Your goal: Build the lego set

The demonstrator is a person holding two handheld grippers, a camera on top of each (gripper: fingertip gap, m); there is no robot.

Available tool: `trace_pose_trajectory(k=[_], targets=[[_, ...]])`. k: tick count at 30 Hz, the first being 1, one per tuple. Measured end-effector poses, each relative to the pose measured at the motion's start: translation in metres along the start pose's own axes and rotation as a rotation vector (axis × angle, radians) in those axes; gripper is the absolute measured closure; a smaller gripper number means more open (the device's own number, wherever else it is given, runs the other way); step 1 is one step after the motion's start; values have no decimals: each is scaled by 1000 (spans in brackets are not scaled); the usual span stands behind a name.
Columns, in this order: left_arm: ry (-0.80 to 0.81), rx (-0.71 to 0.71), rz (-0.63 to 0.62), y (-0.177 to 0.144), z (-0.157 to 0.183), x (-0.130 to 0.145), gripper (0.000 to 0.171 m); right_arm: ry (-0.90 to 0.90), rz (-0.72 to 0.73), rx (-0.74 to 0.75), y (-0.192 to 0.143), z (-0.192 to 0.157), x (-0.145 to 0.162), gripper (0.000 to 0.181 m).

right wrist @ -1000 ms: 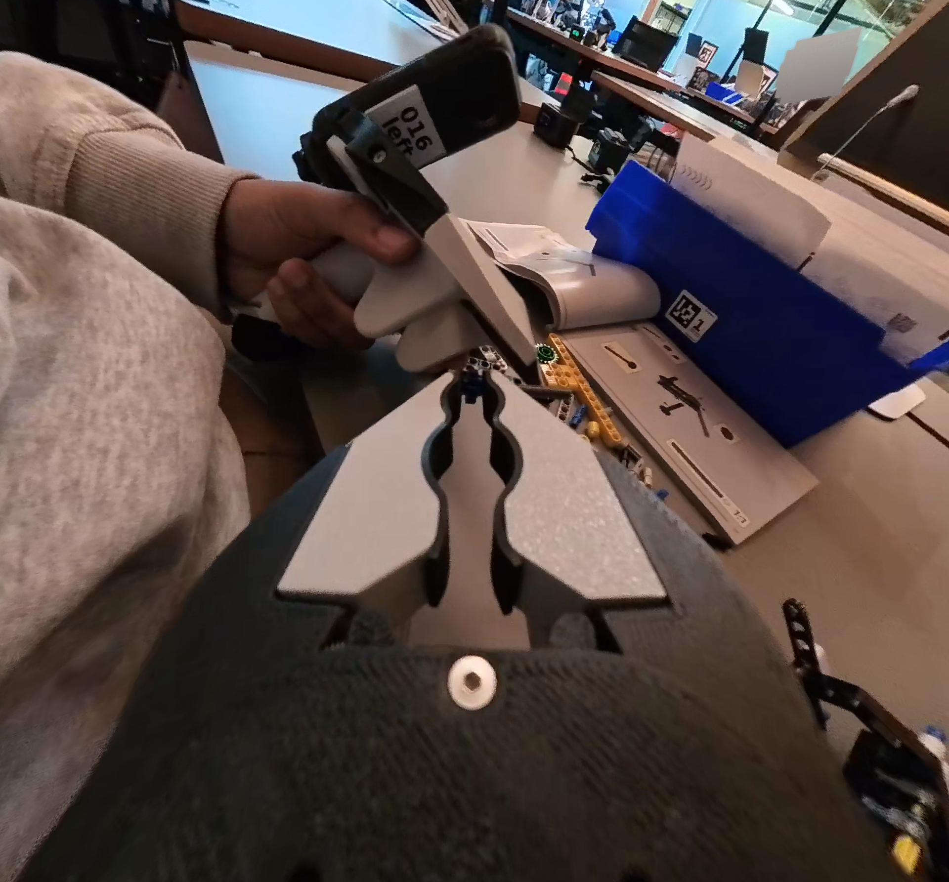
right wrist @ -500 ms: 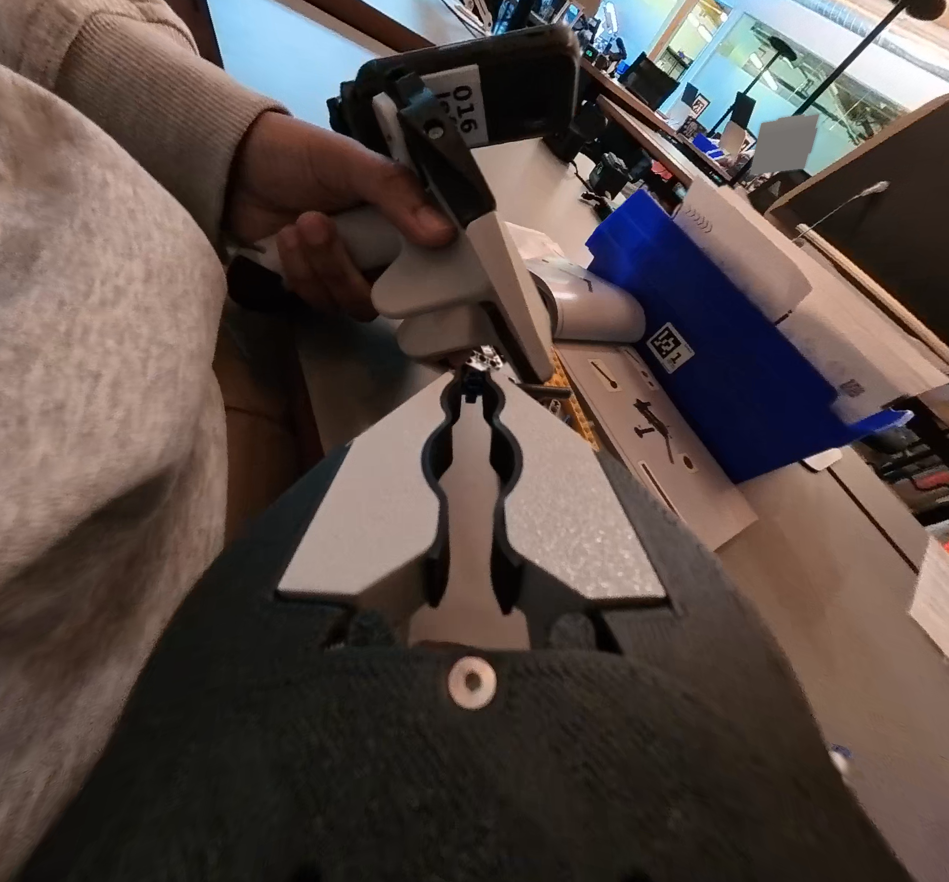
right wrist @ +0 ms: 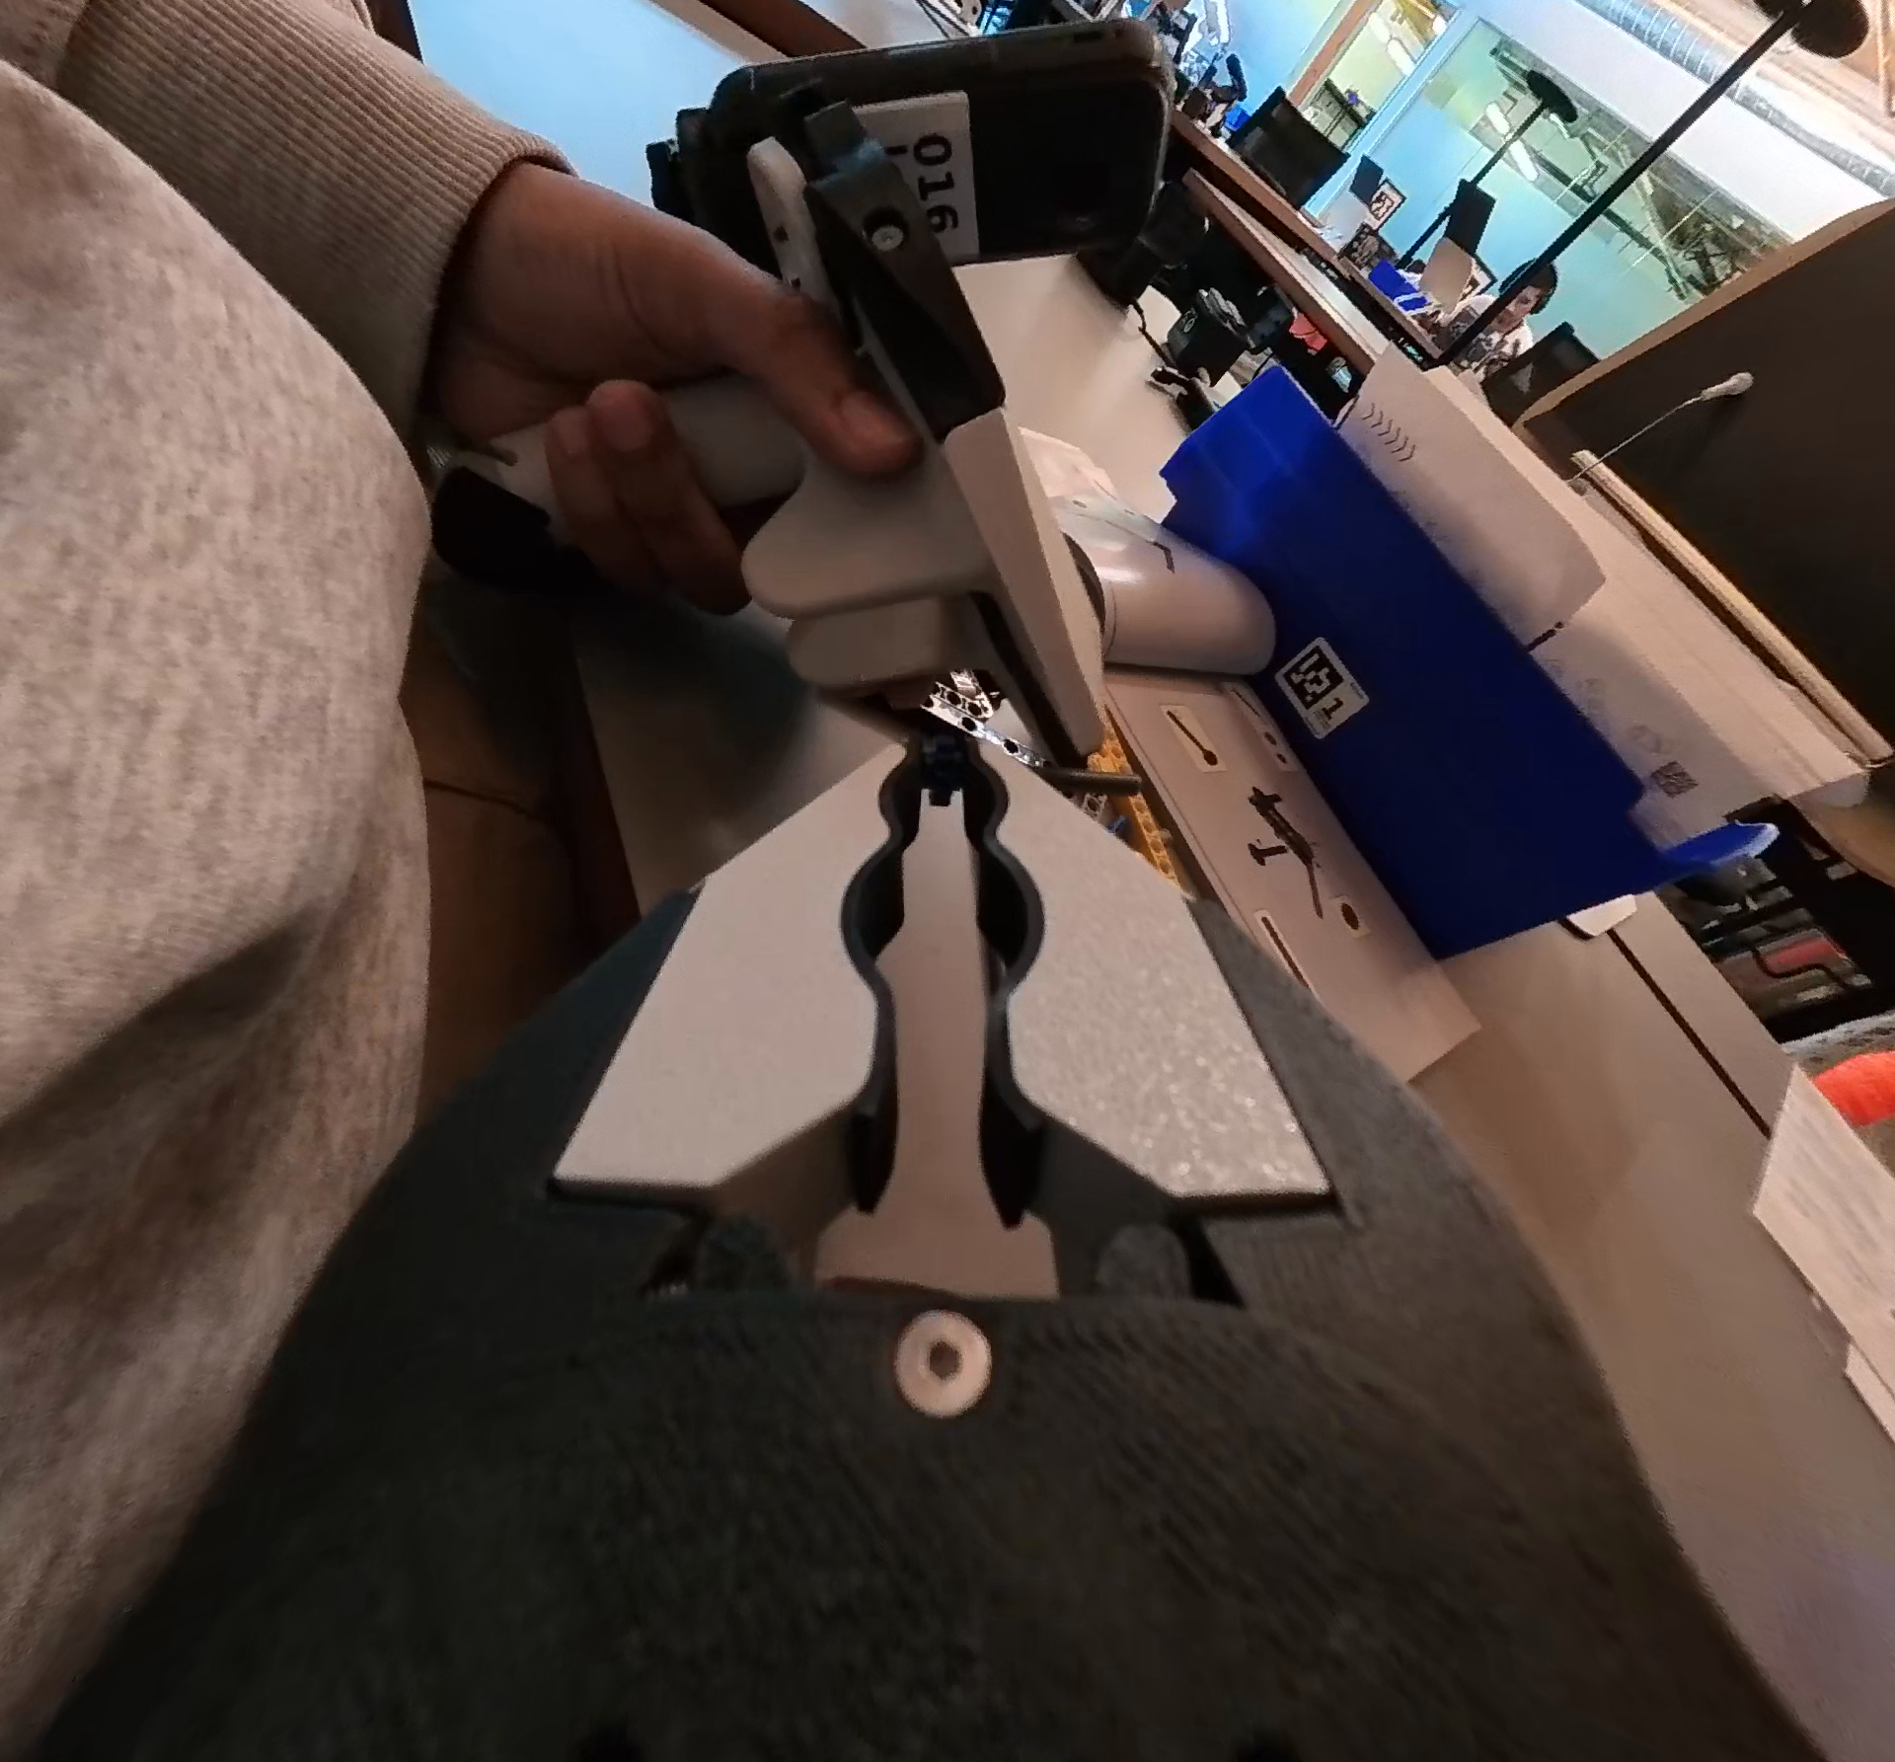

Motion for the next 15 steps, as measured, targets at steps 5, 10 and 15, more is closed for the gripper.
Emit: trace_pose_trajectory(k=[5,10,15], targets=[[22,-8,-19,2,1,2,155,-20,-11,-5,1,-2,0,176],[25,-12,-23,2,1,2,158,-48,-32,-10,3,-4,2,176],[22,-18,-23,2,1,2,163,-57,-37,-6,3,-5,2,176]])
Point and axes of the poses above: each gripper's, where its closed fingertips meet, y out along the fingers, x out of its underside, z = x × y across the jaws, the point moved 10 cm from there along -y, back along the fingers, and after that the axes turned 6 degrees about z, right-handed, at the moved point
